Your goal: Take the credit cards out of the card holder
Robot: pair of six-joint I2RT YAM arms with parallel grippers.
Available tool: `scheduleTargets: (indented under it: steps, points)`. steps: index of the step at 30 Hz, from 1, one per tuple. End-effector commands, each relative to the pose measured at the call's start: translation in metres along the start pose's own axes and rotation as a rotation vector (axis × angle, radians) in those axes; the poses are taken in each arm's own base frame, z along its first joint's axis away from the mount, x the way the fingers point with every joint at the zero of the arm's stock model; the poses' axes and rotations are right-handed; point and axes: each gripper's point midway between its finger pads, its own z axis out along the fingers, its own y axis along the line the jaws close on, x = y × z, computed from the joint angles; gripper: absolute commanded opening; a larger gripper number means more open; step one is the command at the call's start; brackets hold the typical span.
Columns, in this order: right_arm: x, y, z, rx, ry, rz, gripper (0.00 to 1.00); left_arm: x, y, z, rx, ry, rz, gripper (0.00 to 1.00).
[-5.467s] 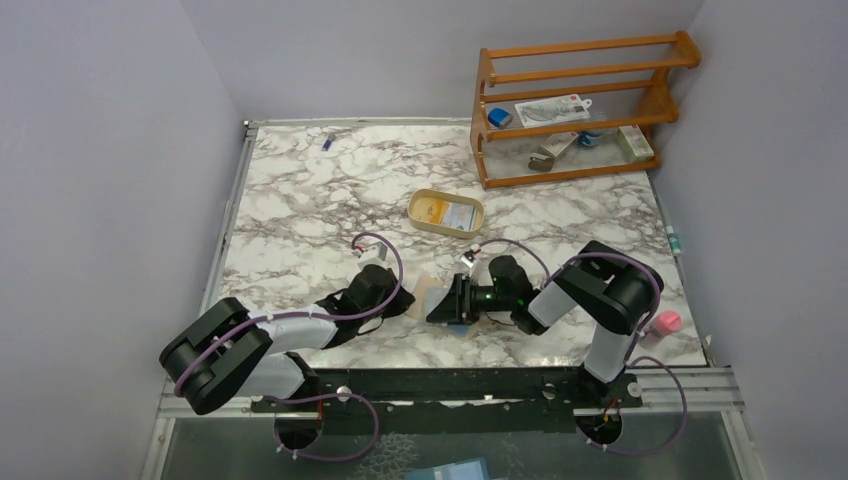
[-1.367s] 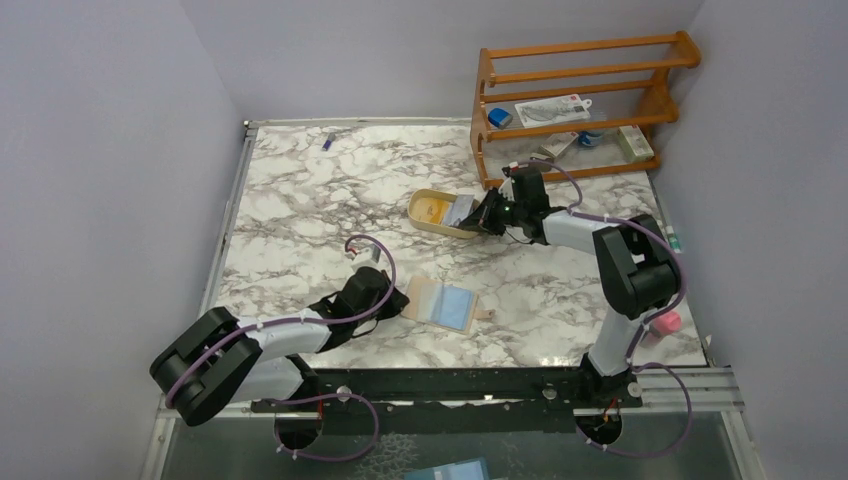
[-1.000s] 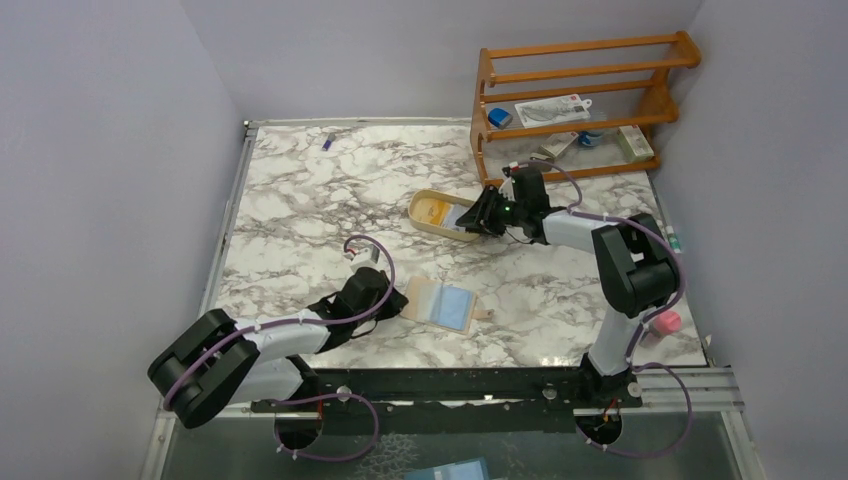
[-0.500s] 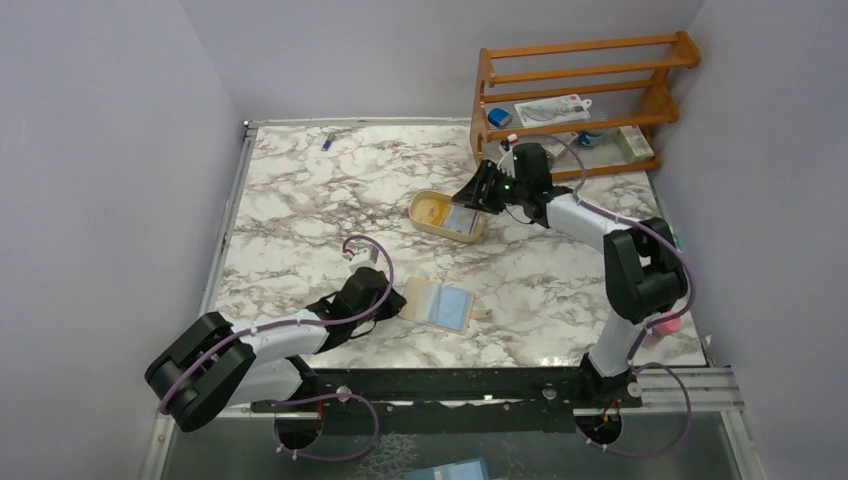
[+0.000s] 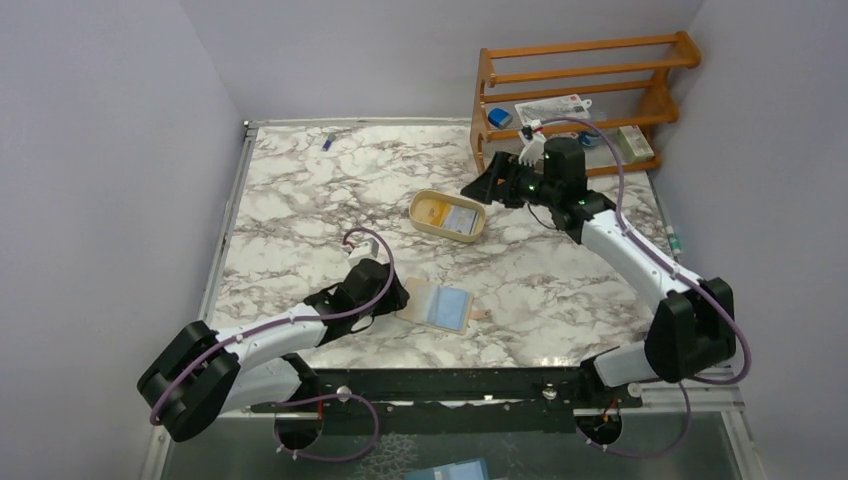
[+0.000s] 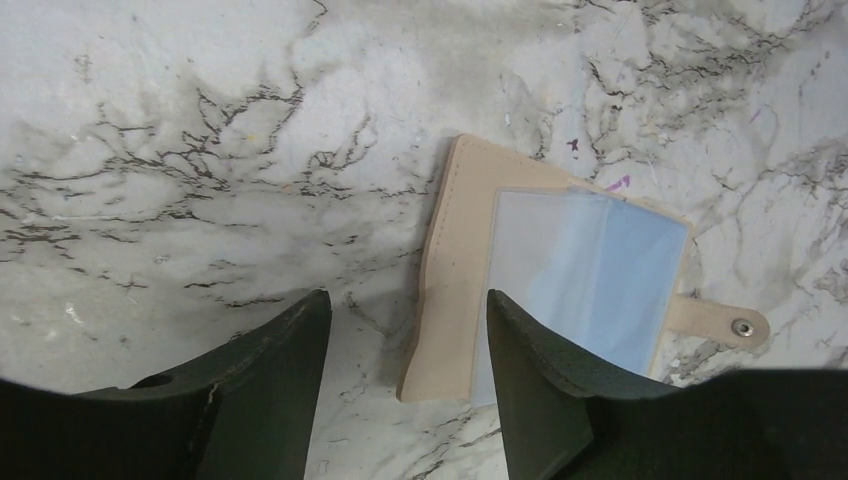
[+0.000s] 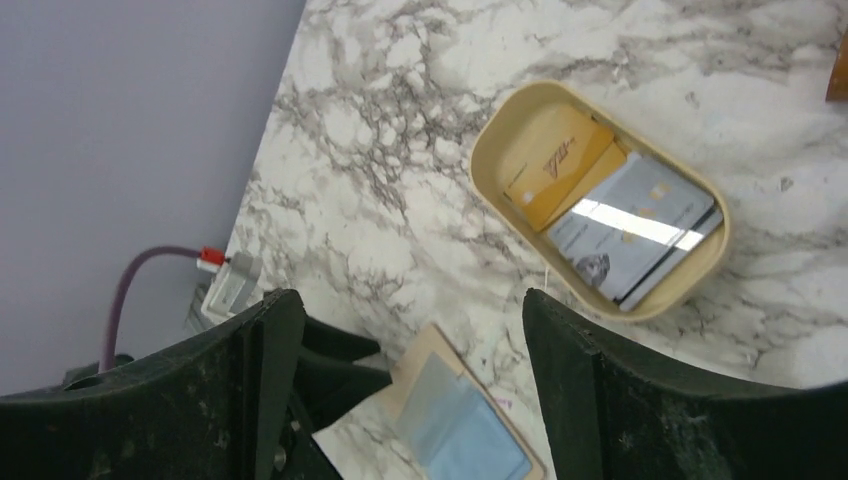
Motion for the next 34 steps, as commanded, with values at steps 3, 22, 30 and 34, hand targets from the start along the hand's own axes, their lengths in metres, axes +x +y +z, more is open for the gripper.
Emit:
scheduleTargets:
  steps: [3,22,30,34]
  points:
    - [0.042,-0.005,-0.05,0.068,0.054,-0.009,0.86,-0.034,0.005,-0.012,-0.09,-0.037,0.112,0.64]
    - [0.097,-0.036,-0.099,0.212,0.044,-0.009,0.86,-0.167,-0.053,-0.074,0.114,-0.259,0.263,0.99]
    - [0.095,-0.034,-0.1,0.207,0.064,-0.045,0.82,-0.177,-0.05,-0.081,0.126,-0.268,0.263,0.99]
    - [0.087,-0.029,-0.105,0.2,0.013,-0.055,0.85,-0.178,-0.047,-0.083,0.121,-0.267,0.262,0.99]
